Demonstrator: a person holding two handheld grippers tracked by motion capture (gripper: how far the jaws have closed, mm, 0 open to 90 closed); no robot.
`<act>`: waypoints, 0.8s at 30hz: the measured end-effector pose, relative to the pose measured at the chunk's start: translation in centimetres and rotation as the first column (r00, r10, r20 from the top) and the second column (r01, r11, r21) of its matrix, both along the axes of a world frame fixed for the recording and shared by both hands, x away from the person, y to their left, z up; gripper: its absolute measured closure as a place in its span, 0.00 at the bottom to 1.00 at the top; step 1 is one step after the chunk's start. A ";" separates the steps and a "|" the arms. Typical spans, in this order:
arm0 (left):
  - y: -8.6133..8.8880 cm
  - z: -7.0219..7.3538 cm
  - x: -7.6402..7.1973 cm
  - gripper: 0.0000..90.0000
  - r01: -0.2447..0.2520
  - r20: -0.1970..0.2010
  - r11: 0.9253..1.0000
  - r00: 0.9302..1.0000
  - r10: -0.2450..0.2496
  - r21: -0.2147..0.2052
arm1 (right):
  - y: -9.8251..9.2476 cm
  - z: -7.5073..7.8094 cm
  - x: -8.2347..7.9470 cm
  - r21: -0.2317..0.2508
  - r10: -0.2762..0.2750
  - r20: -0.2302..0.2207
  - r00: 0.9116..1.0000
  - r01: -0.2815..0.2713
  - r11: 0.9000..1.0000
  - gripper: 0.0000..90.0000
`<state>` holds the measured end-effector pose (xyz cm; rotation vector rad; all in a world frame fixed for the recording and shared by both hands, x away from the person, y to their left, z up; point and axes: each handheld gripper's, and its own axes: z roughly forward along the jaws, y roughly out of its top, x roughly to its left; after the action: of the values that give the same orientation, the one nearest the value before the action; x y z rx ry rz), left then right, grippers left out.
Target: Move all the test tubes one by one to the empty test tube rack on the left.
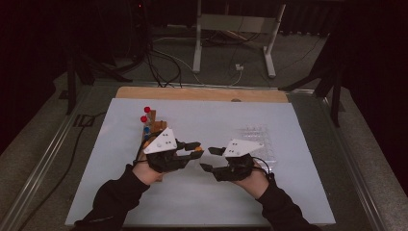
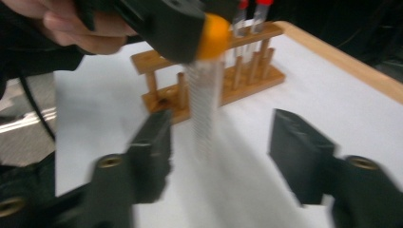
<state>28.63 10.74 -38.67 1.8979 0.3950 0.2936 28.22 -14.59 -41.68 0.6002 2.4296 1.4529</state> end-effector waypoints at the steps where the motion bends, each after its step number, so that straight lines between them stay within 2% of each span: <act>1: 0.3 0.2 0.0 0.79 -0.006 0.004 1.000 1.000 0.006 0.001 | -0.1 0.1 0.0 0.004 -0.008 -0.001 1.000 0.008 1.000 0.30; 4: 1.5 0.7 0.0 0.79 -0.039 0.016 0.999 0.999 0.039 0.001 | -0.5 0.1 -0.1 0.023 -0.027 0.002 1.000 0.027 0.999 0.16; 6: 2.3 1.0 0.0 0.79 -0.064 0.011 0.998 0.998 0.064 -0.002 | -0.9 0.1 -0.2 0.038 -0.041 -0.003 0.999 0.041 0.998 0.11; 8: 3.2 1.1 0.0 0.79 -0.092 0.012 0.996 0.996 0.092 -0.002 | -1.2 0.0 -0.1 0.048 -0.024 -0.025 0.999 0.025 0.999 0.02; 11: 4.4 1.3 0.1 0.79 -0.123 0.008 0.992 0.992 0.123 -0.006 | -1.6 0.0 -0.1 0.052 -0.021 -0.032 0.999 0.023 0.998 0.00; 13: 5.2 1.5 0.0 0.79 -0.147 0.009 0.989 0.989 0.147 -0.006 | -1.7 0.1 -0.2 0.052 -0.030 -0.023 0.999 0.031 0.998 0.00; 16: 6.2 1.8 -0.1 0.79 -0.185 0.009 0.983 0.983 0.185 0.018 | -1.9 0.0 -0.2 0.047 -0.051 0.001 0.999 0.051 0.998 0.00; 24: 8.7 2.1 -0.4 0.79 -0.251 0.009 0.968 0.968 0.250 0.009 | -2.0 0.0 -0.4 0.045 -0.067 0.032 0.997 0.066 0.997 0.00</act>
<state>28.19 19.42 -36.54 1.8563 0.6308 0.4716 27.87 -16.60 -41.68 0.6539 2.3351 1.4807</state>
